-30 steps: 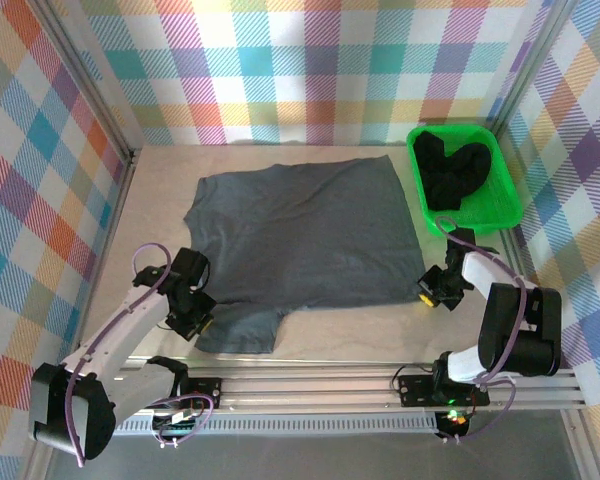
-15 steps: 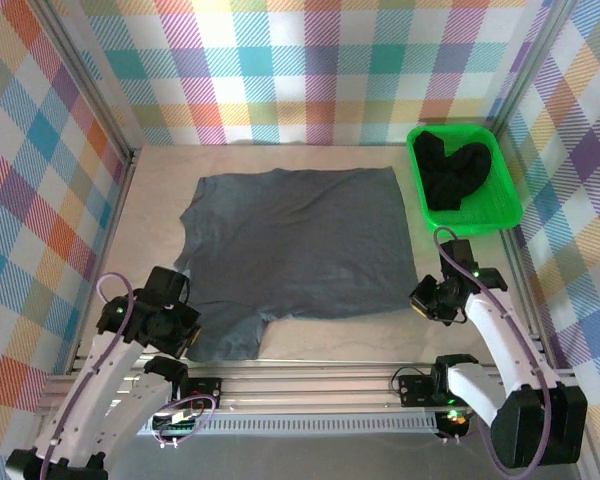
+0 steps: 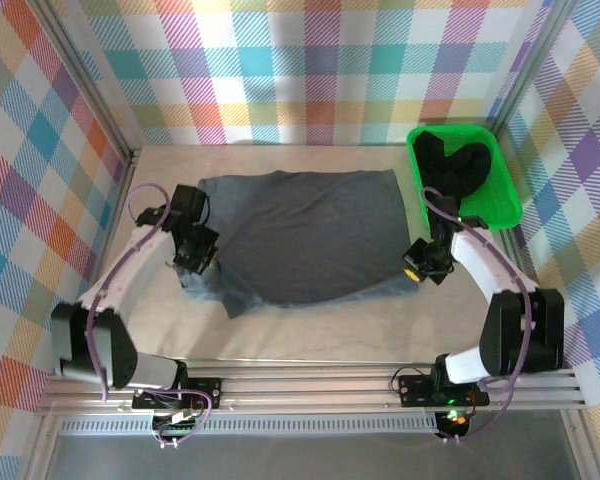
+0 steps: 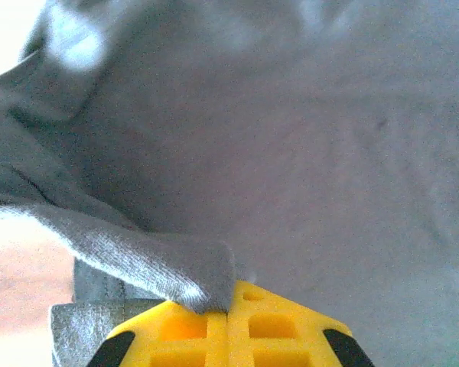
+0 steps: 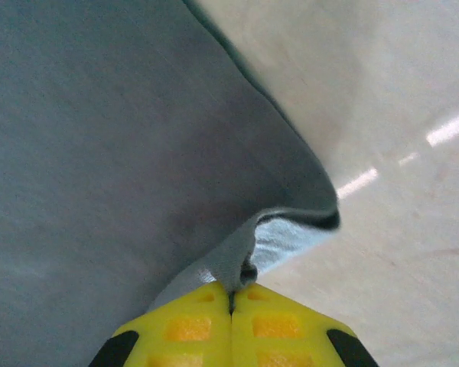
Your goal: Fold and stack the t-shirts
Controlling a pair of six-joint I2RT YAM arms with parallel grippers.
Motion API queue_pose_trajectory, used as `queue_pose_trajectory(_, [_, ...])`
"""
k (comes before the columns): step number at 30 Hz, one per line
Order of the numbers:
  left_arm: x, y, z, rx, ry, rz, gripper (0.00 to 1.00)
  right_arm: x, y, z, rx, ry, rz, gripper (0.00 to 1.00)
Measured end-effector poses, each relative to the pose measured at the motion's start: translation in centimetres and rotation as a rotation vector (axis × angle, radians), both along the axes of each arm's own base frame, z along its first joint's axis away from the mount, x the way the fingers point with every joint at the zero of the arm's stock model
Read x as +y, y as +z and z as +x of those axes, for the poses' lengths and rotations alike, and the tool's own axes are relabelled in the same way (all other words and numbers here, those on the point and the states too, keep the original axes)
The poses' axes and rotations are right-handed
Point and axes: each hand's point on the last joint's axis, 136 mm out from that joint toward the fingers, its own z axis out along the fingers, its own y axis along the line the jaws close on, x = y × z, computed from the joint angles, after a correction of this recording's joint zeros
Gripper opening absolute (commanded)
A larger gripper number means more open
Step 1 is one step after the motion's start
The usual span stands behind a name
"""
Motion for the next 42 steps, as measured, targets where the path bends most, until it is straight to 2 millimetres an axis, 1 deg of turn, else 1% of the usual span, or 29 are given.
queue_pose_trajectory(3, [0.5, 0.3, 3.6, -0.032, -0.006, 0.003, 0.00, 0.1, 0.2, 2.6, -0.016, -0.002, -0.006, 0.00])
queue_pose_trajectory(6, [1.3, 0.5, 6.0, -0.050, -0.009, 0.014, 0.00, 0.1, 0.2, 5.0, -0.031, -0.003, -0.013, 0.00])
queue_pose_trajectory(9, [1.8, 0.4, 8.0, -0.061, -0.016, 0.023, 0.00, 0.0, 0.1, 6.7, -0.039, -0.006, -0.023, 0.00])
queue_pose_trajectory(11, [2.0, 0.1, 8.6, -0.057, -0.024, 0.029, 0.00, 0.1, -0.2, 7.5, -0.037, -0.006, -0.024, 0.00])
queue_pose_trajectory(17, [2.5, -0.6, 9.4, -0.041, -0.040, 0.041, 0.00, 0.0, -1.1, 8.9, -0.019, -0.006, -0.035, 0.00])
queue_pose_trajectory(21, [2.7, -0.5, 10.1, -0.048, -0.051, 0.048, 0.00, 0.1, -1.3, 9.9, -0.021, -0.001, -0.037, 0.00])
queue_pose_trajectory(27, [3.4, -0.7, 10.3, -0.045, -0.044, 0.054, 0.00, 0.2, -1.4, 11.0, -0.029, 0.011, -0.040, 0.00])
queue_pose_trajectory(32, [3.9, -0.8, 10.4, -0.032, -0.039, 0.069, 0.00, -0.1, -1.9, 10.9, -0.011, 0.012, -0.056, 0.00])
queue_pose_trajectory(38, [4.6, -0.8, 9.8, -0.010, -0.024, 0.100, 0.00, -0.7, -2.0, 10.8, -0.005, 0.006, -0.090, 0.00])
queue_pose_trajectory(42, [5.0, -0.3, 9.3, -0.015, -0.010, 0.104, 0.00, -1.0, -2.1, 10.8, -0.005, 0.004, -0.106, 0.00])
